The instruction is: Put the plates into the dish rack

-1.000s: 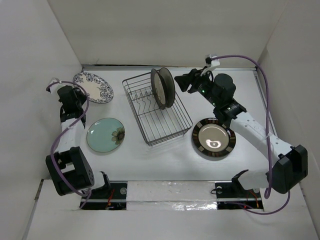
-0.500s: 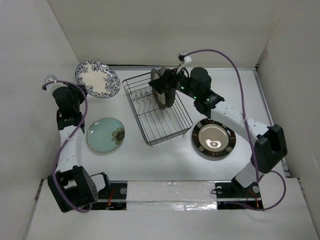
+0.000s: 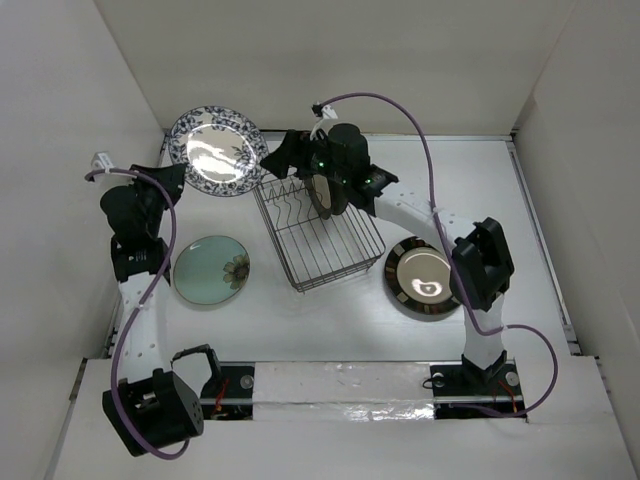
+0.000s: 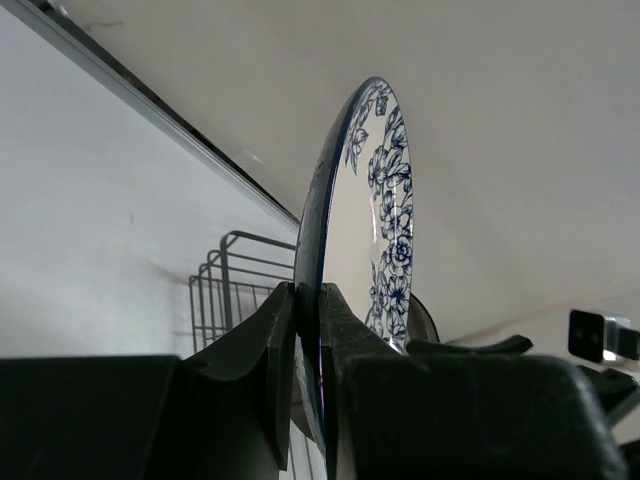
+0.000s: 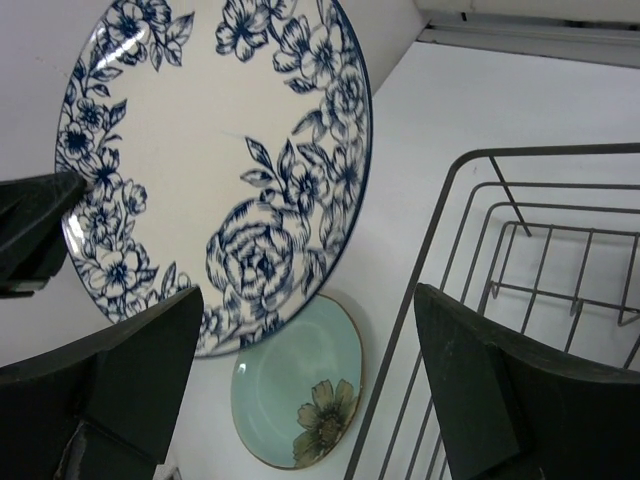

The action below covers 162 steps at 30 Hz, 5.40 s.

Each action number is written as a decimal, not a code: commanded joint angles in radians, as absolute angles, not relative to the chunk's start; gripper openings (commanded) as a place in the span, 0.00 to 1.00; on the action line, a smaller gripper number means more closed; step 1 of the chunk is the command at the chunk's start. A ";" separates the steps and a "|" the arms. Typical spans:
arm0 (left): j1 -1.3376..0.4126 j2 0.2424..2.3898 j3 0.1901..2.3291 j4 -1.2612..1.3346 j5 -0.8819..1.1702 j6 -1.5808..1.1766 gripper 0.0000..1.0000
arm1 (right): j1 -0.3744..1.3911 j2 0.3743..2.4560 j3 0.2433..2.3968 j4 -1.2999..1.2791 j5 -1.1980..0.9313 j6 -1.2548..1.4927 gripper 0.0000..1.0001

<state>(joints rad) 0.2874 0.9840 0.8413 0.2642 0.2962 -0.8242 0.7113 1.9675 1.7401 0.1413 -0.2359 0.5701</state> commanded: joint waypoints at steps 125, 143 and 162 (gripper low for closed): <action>0.107 0.839 0.681 0.321 0.482 -0.657 0.37 | 0.933 2.059 1.804 0.098 0.831 -0.161 0.20; 0.107 0.847 0.684 0.313 0.479 -0.653 0.37 | 0.923 2.005 1.763 0.100 0.821 -0.115 0.43; 0.107 0.816 0.692 0.423 0.575 -0.726 0.00 | 1.167 1.669 1.332 0.192 0.385 0.357 0.00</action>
